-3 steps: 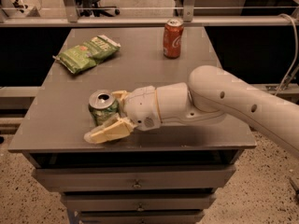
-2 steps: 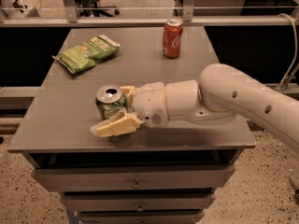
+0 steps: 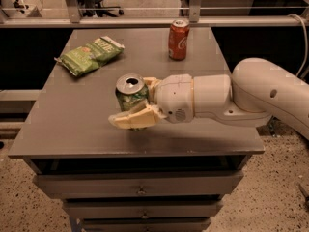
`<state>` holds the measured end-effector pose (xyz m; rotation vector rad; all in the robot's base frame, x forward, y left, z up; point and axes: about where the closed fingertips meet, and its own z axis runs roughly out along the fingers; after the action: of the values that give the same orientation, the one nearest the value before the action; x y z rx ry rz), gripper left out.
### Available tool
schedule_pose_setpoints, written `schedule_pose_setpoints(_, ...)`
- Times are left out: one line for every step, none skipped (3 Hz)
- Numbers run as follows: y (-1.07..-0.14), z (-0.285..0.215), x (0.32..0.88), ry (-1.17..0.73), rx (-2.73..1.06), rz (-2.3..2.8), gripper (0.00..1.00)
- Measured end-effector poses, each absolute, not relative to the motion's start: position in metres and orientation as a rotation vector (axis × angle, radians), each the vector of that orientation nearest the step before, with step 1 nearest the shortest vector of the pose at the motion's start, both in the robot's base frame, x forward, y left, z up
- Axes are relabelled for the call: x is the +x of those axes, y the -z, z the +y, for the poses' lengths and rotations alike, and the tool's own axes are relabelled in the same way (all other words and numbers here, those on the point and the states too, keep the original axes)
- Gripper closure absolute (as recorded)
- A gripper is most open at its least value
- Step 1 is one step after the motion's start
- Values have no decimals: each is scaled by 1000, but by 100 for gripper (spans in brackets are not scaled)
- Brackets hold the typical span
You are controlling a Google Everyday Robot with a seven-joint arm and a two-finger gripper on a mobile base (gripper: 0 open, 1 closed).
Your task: Move green can near coke can
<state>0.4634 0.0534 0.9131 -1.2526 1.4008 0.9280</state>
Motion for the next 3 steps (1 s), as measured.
schedule_pose_setpoints(-913,53,463,-928,-1253,1401,100)
schedule_pose_setpoints(-917,29,490,-885,-1186,1382,100)
schedule_pose_setpoints(-924,-12,536,-821,-1125,1369,100)
